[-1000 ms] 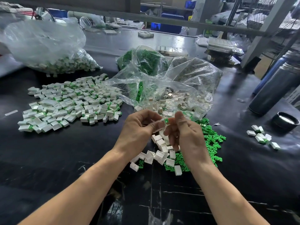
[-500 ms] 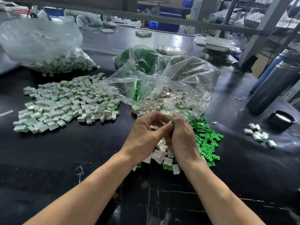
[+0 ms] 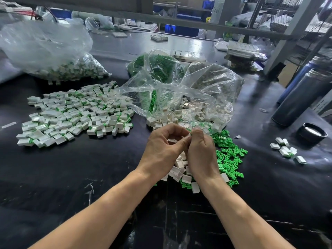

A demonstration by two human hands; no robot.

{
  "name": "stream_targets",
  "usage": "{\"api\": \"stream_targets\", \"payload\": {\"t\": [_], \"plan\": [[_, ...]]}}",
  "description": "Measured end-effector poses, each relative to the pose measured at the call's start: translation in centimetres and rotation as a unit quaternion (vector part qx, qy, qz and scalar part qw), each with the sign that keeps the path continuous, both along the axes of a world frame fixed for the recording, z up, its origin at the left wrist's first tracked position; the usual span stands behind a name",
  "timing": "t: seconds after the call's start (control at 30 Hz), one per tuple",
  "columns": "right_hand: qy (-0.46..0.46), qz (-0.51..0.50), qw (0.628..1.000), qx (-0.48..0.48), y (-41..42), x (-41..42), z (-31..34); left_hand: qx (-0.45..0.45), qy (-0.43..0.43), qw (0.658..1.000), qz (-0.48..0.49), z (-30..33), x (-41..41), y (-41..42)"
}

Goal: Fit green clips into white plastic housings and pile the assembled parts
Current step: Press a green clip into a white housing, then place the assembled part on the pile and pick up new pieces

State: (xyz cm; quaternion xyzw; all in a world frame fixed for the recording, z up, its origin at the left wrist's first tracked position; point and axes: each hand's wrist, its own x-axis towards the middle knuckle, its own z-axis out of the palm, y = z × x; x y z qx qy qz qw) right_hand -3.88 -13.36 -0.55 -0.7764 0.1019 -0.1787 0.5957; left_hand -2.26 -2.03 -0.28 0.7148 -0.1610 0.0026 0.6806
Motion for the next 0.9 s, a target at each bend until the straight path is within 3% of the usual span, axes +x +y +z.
{"api": "stream_targets", "payload": {"t": [0.73,0.9], "plan": [[0.017,0.034,0.999,0.021,-0.6,0.1,-0.2,0.001,0.011,1.000,0.010,-0.3,0.3,0.4],[-0.056,0.057,0.997,0.008,-2.6,-0.1,-0.1,0.012,0.003,0.999,0.038,-0.2,0.9,1.3]]}}
